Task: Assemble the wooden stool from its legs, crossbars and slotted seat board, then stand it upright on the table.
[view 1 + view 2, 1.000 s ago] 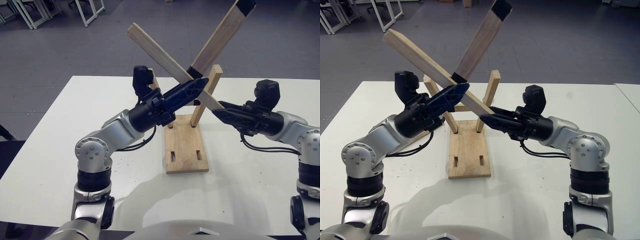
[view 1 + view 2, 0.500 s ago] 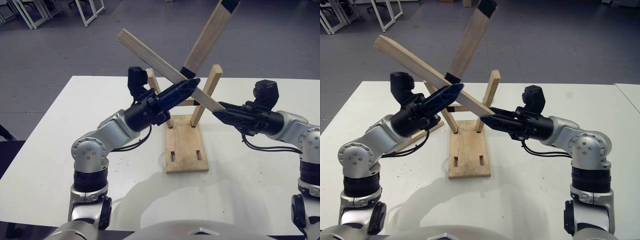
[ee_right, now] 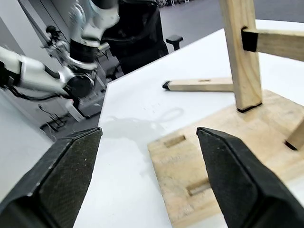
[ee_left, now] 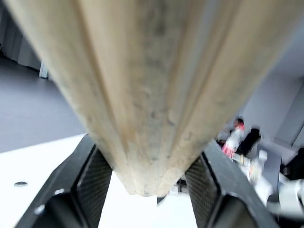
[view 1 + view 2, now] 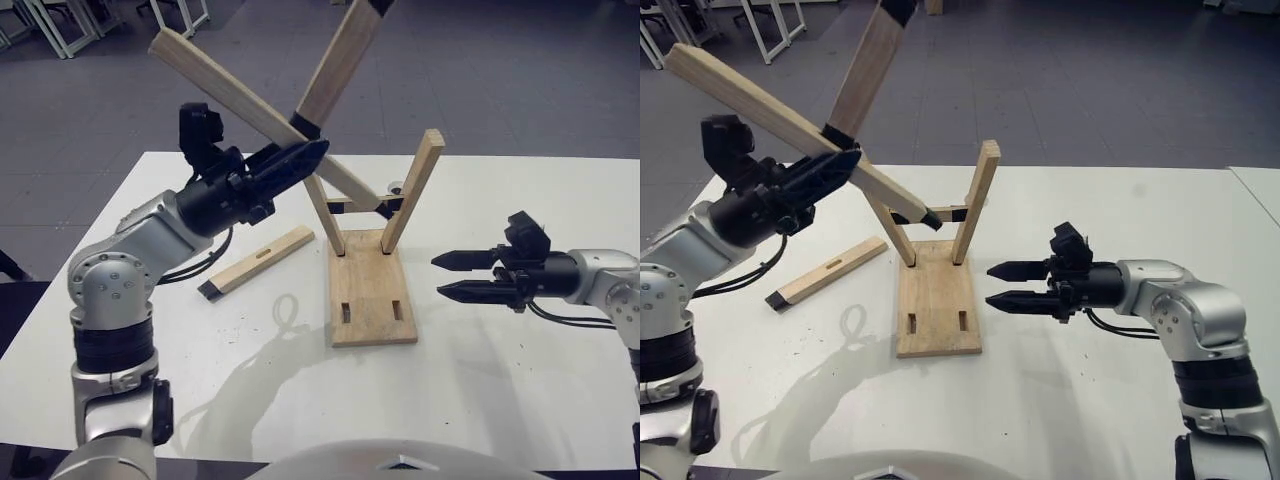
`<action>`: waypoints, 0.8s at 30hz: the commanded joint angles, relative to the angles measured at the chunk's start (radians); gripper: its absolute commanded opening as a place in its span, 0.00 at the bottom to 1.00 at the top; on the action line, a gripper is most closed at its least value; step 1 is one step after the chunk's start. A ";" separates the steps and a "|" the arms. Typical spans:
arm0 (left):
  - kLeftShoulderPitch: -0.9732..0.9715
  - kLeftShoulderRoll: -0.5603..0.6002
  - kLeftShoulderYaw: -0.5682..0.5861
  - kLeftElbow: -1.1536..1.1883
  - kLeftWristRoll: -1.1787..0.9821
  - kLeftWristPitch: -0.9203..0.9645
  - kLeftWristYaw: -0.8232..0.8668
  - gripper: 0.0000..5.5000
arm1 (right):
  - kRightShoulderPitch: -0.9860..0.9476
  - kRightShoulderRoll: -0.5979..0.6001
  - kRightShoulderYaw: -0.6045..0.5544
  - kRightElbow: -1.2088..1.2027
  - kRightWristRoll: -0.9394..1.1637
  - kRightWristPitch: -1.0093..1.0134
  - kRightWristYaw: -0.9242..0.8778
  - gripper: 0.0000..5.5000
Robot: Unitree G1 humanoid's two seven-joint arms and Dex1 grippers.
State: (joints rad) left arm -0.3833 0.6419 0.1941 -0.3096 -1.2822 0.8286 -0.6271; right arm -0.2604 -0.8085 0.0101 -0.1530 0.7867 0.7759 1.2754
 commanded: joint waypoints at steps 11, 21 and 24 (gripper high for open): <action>0.148 0.052 -0.315 0.068 0.465 -0.064 -0.289 0.38 | 0.068 -0.001 0.044 -0.054 -0.111 -0.078 -0.021 0.67; 0.050 0.028 -0.243 0.133 0.463 -0.051 -0.341 0.37 | 0.092 -0.010 0.060 -0.053 -0.149 -0.099 -0.015 0.67; 0.048 0.042 -0.245 0.134 0.476 -0.043 -0.367 0.37 | 0.093 -0.010 0.062 -0.050 -0.157 -0.104 -0.016 0.67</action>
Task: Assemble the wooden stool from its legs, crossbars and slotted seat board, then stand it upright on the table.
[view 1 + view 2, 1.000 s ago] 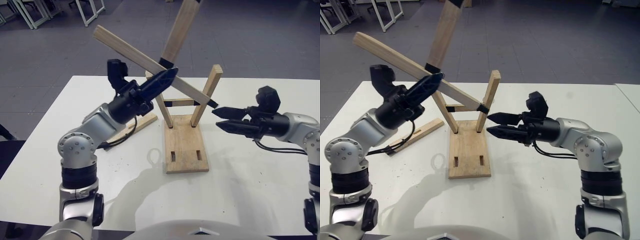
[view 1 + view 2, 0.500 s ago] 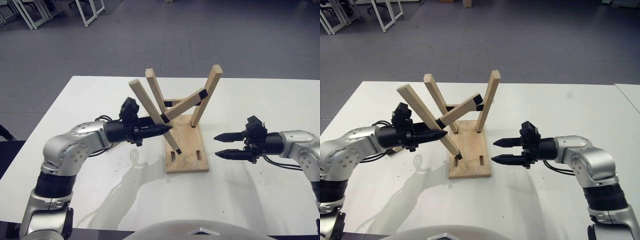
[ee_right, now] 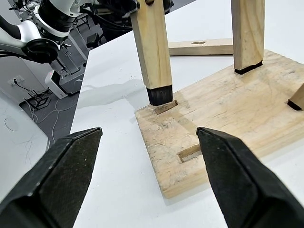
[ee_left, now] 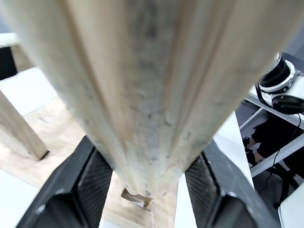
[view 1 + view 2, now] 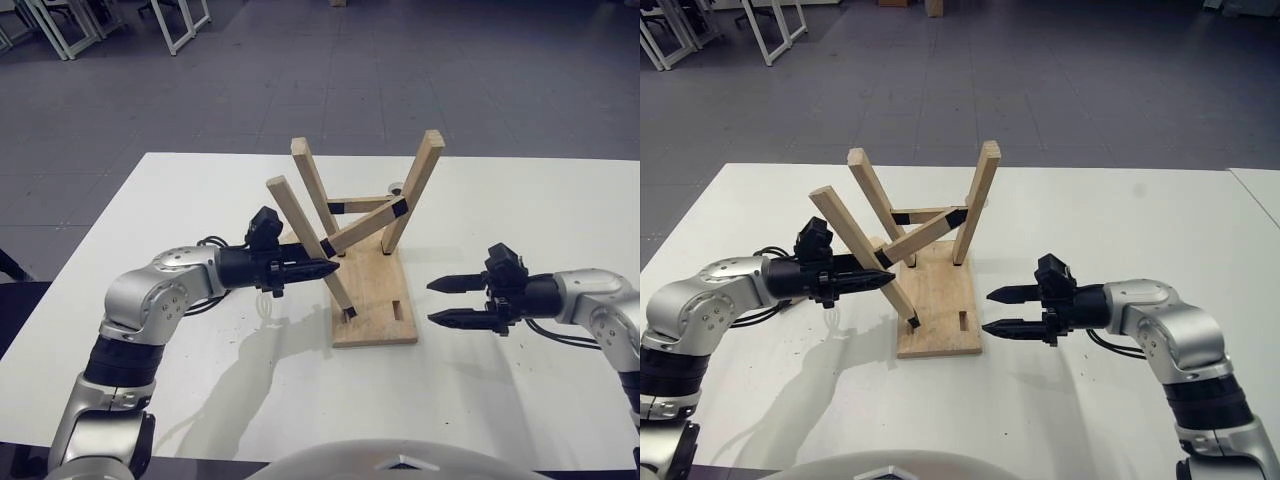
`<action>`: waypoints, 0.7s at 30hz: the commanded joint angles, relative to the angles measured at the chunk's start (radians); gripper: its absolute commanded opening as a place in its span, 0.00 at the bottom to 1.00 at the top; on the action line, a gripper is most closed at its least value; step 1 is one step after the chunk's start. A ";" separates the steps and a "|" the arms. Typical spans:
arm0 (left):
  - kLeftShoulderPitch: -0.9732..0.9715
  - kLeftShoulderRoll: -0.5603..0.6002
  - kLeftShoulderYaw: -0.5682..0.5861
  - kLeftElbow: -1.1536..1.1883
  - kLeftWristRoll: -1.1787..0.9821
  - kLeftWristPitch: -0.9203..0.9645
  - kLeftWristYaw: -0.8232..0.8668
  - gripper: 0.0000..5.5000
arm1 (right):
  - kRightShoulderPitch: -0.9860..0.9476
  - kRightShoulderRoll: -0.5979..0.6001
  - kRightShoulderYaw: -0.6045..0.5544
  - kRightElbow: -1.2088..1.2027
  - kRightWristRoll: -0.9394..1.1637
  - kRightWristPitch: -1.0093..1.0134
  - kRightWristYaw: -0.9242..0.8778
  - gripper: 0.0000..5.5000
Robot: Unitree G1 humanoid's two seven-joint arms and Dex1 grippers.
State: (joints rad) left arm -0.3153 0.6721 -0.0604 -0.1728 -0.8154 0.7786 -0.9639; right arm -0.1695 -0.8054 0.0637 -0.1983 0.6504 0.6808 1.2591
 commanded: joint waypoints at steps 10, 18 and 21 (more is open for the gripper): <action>-0.068 -0.003 -0.035 0.098 0.117 -0.024 -0.107 0.37 | 0.008 -0.009 0.013 -0.006 -0.046 -0.020 -0.004 0.67; -0.078 -0.008 -0.058 0.137 0.159 -0.036 -0.153 0.37 | 0.012 -0.008 0.011 -0.005 -0.053 -0.018 -0.009 0.67; -0.074 -0.015 -0.075 0.161 0.184 -0.051 -0.162 0.37 | 0.006 -0.006 0.015 0.000 -0.058 -0.020 -0.010 0.67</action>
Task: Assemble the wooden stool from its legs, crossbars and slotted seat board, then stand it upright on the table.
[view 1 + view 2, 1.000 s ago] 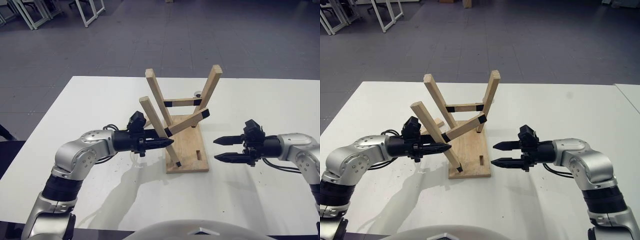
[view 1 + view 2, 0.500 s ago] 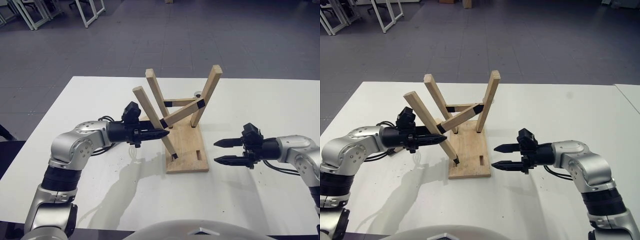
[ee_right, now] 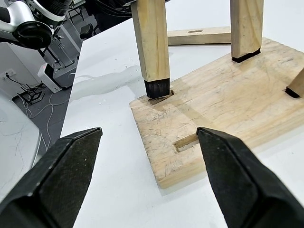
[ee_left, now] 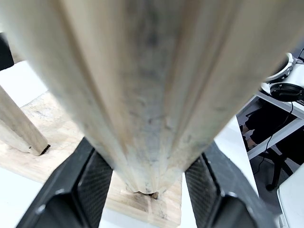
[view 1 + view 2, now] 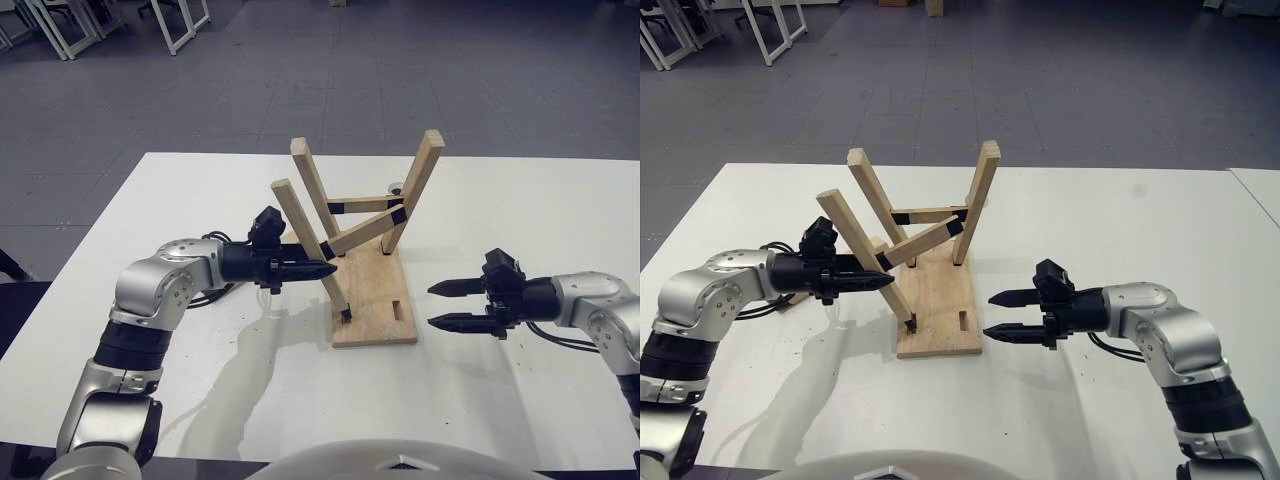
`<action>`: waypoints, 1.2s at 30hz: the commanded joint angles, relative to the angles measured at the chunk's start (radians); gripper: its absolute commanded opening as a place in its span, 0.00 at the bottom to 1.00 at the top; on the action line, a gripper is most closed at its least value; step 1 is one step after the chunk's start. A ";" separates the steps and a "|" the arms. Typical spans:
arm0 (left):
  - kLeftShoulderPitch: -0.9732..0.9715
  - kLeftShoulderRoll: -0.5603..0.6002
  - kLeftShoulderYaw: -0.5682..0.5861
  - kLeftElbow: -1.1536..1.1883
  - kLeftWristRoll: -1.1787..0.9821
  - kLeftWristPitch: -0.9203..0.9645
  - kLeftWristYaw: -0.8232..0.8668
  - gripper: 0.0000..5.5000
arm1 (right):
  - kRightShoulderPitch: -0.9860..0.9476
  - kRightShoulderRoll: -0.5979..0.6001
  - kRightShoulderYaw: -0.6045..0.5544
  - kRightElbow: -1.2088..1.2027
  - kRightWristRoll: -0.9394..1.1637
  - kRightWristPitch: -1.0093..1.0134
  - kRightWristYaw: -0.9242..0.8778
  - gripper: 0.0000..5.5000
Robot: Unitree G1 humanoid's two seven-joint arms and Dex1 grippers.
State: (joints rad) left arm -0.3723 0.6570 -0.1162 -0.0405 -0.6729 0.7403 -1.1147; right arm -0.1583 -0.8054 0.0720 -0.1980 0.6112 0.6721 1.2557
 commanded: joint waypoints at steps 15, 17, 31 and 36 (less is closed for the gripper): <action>-0.105 0.086 -0.178 0.114 0.214 -0.108 -0.195 0.37 | 0.006 -0.010 0.014 0.001 -0.039 -0.022 -0.005 0.67; -0.111 0.097 -0.200 0.124 0.239 -0.143 -0.223 0.37 | 0.009 -0.016 0.019 0.002 -0.047 -0.030 0.001 0.67; 0.017 0.094 -0.247 0.178 0.360 -0.365 -0.223 0.37 | -0.091 0.100 0.088 -0.041 -0.044 0.002 -0.061 0.67; 0.140 0.123 -0.263 0.019 0.464 -0.394 -0.033 0.37 | -0.043 0.056 0.092 -0.030 -0.078 -0.027 -0.055 0.67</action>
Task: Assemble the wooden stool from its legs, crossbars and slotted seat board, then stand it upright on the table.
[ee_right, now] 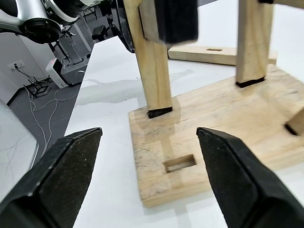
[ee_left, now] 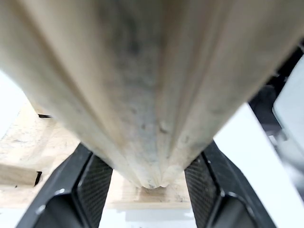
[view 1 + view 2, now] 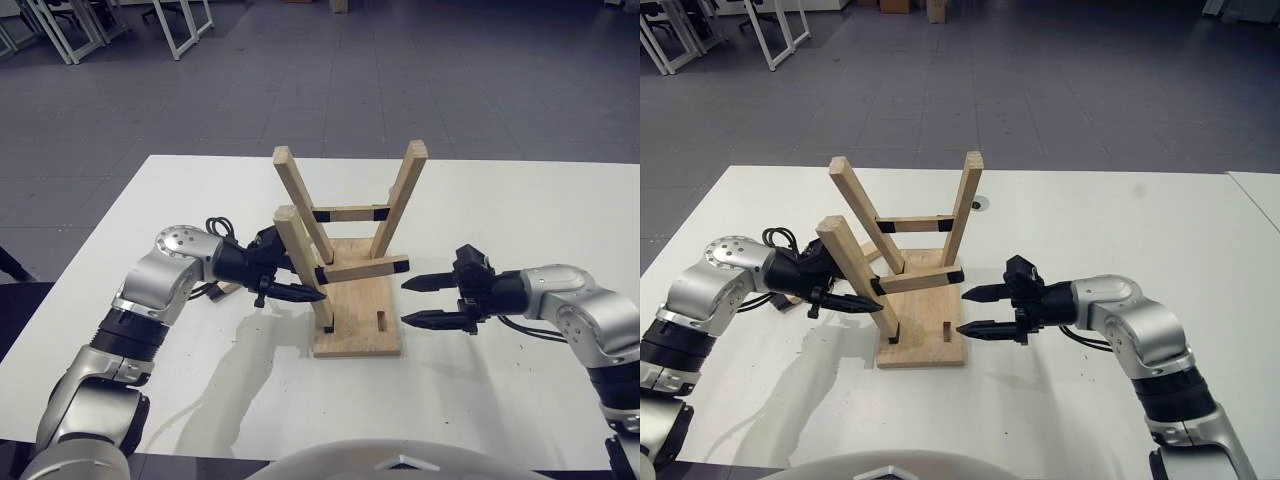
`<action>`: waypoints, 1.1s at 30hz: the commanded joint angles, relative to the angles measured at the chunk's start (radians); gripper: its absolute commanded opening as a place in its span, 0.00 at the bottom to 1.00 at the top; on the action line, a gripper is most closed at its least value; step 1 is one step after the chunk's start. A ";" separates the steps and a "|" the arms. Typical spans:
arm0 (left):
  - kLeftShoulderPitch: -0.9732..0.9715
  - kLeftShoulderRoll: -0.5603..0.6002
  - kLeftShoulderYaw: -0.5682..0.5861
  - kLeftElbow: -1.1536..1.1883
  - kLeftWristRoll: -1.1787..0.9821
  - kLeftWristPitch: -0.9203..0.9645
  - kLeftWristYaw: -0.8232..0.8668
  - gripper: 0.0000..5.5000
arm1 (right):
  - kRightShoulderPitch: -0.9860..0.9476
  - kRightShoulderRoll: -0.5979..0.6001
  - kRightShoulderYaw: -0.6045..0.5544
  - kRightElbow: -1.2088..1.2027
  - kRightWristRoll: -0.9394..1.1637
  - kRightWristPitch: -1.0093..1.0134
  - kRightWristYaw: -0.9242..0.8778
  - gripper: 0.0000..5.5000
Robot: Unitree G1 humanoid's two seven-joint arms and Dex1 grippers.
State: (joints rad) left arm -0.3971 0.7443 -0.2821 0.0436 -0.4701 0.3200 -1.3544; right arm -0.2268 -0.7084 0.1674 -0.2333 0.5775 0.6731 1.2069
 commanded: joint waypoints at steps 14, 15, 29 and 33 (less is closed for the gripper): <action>0.365 0.054 -0.179 -0.355 0.355 0.235 0.620 0.37 | 0.111 -0.090 -0.058 0.046 -0.090 -0.074 -0.019 0.67; 0.360 0.050 -0.185 -0.361 0.361 0.236 0.641 0.37 | 0.111 -0.088 -0.059 0.046 -0.090 -0.074 -0.020 0.67; 0.232 -0.012 -0.110 -0.398 0.345 0.131 0.676 0.62 | 0.100 -0.074 -0.062 0.043 -0.080 -0.067 -0.045 0.67; 0.274 0.000 0.008 -0.445 0.272 0.174 0.653 0.74 | 0.099 -0.076 -0.062 0.045 -0.079 -0.065 -0.045 0.67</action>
State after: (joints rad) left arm -0.1506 0.7224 -0.3406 -0.3719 -0.1757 0.4706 -0.6931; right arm -0.1192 -0.7734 0.1157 -0.1855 0.5052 0.6106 1.1654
